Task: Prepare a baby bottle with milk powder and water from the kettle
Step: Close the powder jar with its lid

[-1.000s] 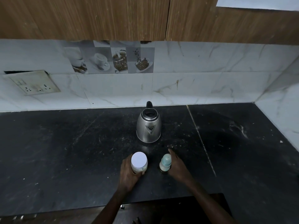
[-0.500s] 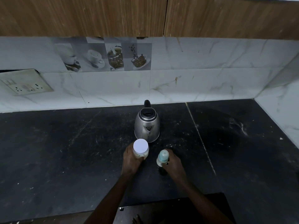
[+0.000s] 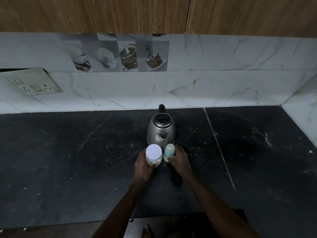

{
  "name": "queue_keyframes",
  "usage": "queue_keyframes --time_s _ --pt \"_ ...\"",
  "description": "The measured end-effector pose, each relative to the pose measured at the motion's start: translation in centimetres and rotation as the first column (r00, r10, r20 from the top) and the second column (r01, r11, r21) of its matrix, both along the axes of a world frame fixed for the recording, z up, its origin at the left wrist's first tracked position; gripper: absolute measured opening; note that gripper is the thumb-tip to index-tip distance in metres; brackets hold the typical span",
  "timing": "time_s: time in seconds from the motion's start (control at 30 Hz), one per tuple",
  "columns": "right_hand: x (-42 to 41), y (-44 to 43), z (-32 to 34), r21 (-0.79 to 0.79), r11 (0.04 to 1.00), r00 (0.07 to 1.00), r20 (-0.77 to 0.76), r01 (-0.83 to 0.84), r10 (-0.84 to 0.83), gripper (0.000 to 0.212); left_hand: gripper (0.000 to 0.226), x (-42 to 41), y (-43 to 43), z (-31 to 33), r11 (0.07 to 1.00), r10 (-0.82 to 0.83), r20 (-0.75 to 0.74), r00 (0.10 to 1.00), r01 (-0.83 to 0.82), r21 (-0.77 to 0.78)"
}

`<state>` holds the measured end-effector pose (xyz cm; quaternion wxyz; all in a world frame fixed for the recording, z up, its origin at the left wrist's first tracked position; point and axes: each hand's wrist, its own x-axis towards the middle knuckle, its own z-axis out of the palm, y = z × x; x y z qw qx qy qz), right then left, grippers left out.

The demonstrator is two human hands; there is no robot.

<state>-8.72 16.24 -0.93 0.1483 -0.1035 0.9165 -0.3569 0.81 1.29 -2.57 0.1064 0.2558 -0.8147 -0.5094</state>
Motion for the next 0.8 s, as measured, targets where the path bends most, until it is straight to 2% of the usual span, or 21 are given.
queue_keyframes --time_s 0.27,0.5,0.8 --pt "0.0 -0.3 0.3 0.022 1.0 1.0 -0.01 -0.011 0.011 0.054 0.072 0.3 0.0 -0.2 0.997 -0.004 -0.04 0.999 0.007 0.072" --pt "0.6 -0.2 0.5 0.077 0.997 1.0 -0.009 -0.015 0.016 0.055 0.074 0.6 0.1 -0.5 0.998 -0.056 -0.045 0.997 0.057 0.023" --pt "1.1 0.3 1.0 0.168 0.984 0.998 0.029 -0.053 0.049 0.055 0.077 0.8 0.4 0.1 0.995 -0.086 -0.004 0.996 0.086 0.047"
